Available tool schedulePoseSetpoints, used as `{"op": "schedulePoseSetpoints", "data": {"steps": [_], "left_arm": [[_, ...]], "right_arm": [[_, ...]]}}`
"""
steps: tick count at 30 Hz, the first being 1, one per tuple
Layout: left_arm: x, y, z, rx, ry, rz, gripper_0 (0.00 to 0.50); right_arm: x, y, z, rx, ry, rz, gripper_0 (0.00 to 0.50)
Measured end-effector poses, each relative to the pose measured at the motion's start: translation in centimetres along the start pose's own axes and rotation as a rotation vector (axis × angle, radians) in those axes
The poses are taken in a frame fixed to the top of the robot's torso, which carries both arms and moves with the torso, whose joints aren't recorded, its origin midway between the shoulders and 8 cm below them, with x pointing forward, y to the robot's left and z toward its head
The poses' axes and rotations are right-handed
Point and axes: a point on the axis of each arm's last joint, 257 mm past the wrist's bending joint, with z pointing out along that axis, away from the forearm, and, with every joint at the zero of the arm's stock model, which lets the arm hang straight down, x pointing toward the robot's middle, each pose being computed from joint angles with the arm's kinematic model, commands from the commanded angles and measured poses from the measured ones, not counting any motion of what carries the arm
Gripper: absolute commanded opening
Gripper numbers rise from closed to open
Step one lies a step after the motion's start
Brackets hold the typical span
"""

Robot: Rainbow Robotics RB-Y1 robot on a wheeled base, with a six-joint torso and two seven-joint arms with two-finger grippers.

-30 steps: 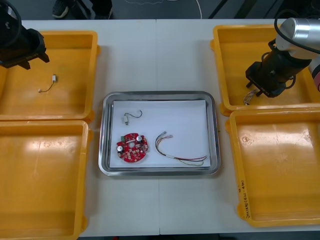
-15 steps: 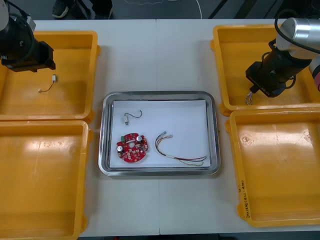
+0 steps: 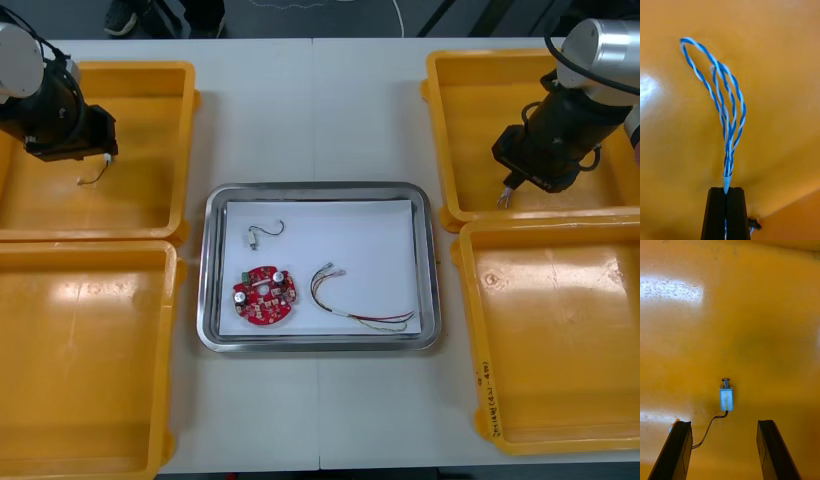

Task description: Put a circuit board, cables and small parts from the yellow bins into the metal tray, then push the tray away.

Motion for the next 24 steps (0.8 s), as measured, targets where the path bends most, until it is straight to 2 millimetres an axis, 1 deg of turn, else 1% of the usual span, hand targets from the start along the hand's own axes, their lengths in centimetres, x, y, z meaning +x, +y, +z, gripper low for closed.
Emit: {"op": "schedulePoseSetpoints", "data": {"steps": [4,8,10,14,19,24], "left_arm": [[-0.2,1.1,0.4,-0.029,0.019,-0.026,0.5],[-0.8,1.3,0.4,-0.037,0.023,-0.052,0.5],[-1.1,1.3,0.4,-0.034,0.021,-0.065,0.5],[-1.4,0.8,0.8,-0.025,0.017,-0.083,0.5],[-1.1,0.1,1.4,-0.015,0.023,-0.084,0.5],[-0.5,-0.3,2.0,-0.01,0.036,-0.091,0.5]], "right_arm": [[-0.1,0.8,-1.6,-0.003,-0.008,-0.153,0.0],[0.1,1.7,-2.8,-0.025,-0.01,-0.24,0.0],[0.2,2.0,-3.2,-0.032,-0.008,-0.295,0.0],[0.9,2.5,-4.4,-0.03,0.001,-0.49,0.0],[2.0,3.2,-5.9,-0.031,0.017,-0.641,0.0],[3.0,4.0,-7.7,-0.034,0.022,-0.874,0.0]]}}
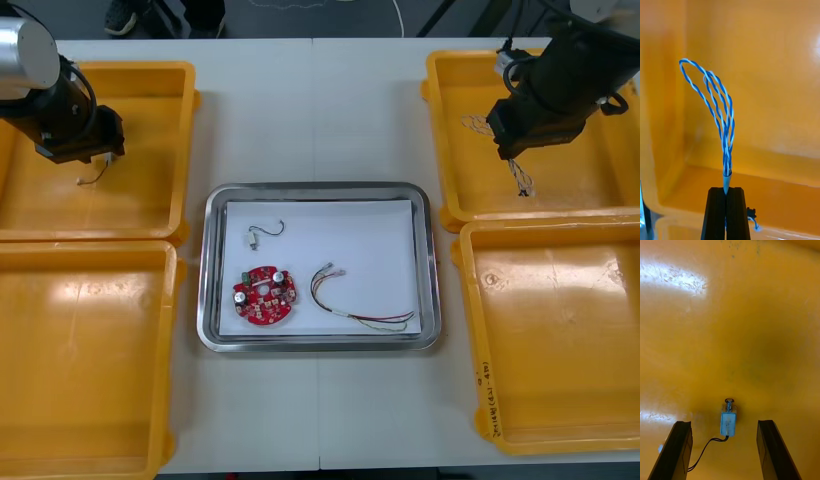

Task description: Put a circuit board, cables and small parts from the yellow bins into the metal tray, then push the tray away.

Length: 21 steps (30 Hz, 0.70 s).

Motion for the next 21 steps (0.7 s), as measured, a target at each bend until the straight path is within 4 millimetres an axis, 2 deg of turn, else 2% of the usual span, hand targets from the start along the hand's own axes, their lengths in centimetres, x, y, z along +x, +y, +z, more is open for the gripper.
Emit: {"op": "schedulePoseSetpoints", "data": {"steps": [6,11,18,19,20,21], "left_arm": [[0.2,-0.3,0.7,0.007,-0.002,-0.011,0.5],[0.4,-0.3,1.2,0.009,-0.002,-0.018,0.5],[0.3,-0.2,1.5,0.007,-0.01,-0.017,0.5],[0.3,-0.2,1.5,0.008,-0.011,-0.017,0.466],[0.3,-0.2,1.5,0.008,-0.012,-0.017,0.384],[0.3,-0.3,1.5,0.009,-0.012,-0.017,0.186]], "right_arm": [[0.2,0.8,-0.8,-0.009,0.005,-0.124,0.0],[0.6,1.5,-1.2,-0.023,0.016,-0.335,0.0],[0.8,3.2,-2.5,-0.044,0.013,-0.461,0.0],[0.8,3.7,-2.7,-0.048,0.011,-0.505,0.0],[0.7,4.1,-2.8,-0.052,0.005,-0.544,0.0],[0.5,4.7,-2.9,-0.055,-0.004,-0.579,0.0]]}}
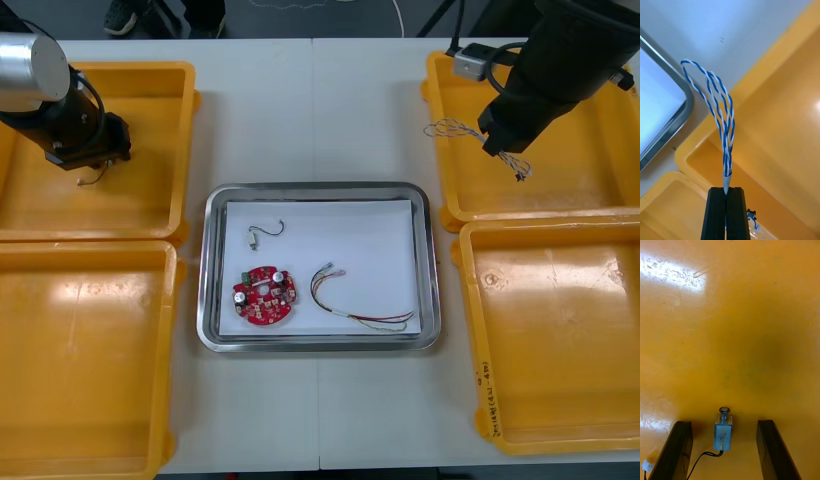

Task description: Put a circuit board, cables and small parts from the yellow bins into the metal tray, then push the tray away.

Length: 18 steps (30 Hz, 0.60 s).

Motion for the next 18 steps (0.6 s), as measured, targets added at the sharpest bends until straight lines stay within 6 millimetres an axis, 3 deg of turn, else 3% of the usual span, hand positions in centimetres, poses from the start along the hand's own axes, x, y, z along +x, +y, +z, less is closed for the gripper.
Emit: {"op": "schedulePoseSetpoints", "data": {"steps": [1,2,3,9,18], "left_arm": [[0.0,0.0,0.0,0.001,0.0,0.0,0.044],[0.0,0.0,0.0,0.001,-0.001,0.0,0.044],[0.0,-0.1,0.0,0.001,-0.001,0.0,0.0],[0.0,-0.1,0.0,0.002,-0.001,0.0,0.0],[1.2,-0.4,-1.3,-0.018,0.083,0.006,0.0]], "right_arm": [[-0.5,0.4,0.0,-0.002,-0.009,-0.029,0.0],[-0.9,0.9,-0.1,-0.006,-0.017,-0.049,0.0],[-1.3,1.4,-0.1,-0.012,-0.025,-0.062,0.0],[-3.4,5.1,0.3,-0.032,-0.038,-0.192,0.0],[-4.0,10.4,2.8,-0.004,-0.044,-0.395,0.0]]}}
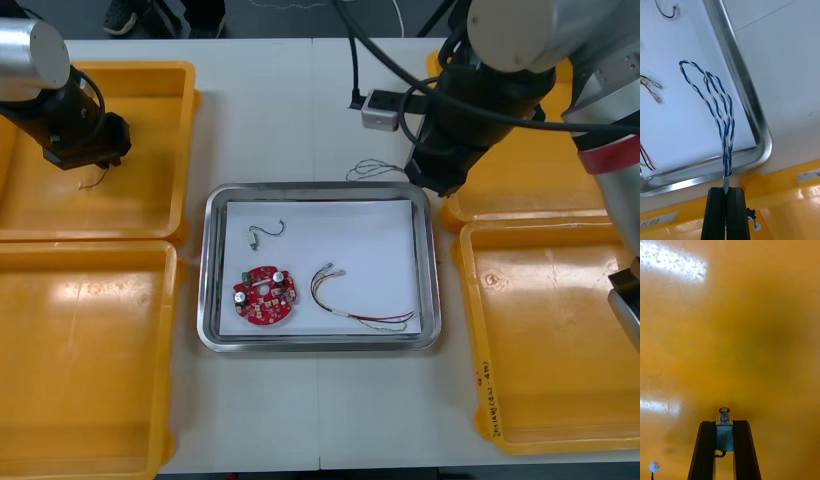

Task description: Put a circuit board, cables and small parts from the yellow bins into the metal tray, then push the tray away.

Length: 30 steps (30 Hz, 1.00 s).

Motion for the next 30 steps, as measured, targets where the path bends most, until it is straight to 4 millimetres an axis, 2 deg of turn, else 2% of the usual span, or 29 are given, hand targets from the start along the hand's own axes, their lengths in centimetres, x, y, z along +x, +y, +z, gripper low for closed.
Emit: {"op": "schedulePoseSetpoints", "data": {"steps": [9,18,25,30], "left_arm": [[0.8,-2.1,-4.2,0.016,0.105,0.019,0.0],[0.4,-4.4,-9.3,0.038,0.097,0.127,0.0],[1.4,-6.9,-12.2,0.018,0.074,0.228,0.0],[3.6,-8.1,-13.6,0.018,0.053,0.151,0.0]], "right_arm": [[-2.3,2.5,3.6,0.007,0.007,-0.095,0.0],[-3.2,4.3,6.7,0.033,0.048,-0.176,0.0],[-3.2,4.7,8.7,0.013,0.053,-0.162,0.0],[-3.1,5.0,9.7,0.012,0.06,-0.167,0.0]]}}
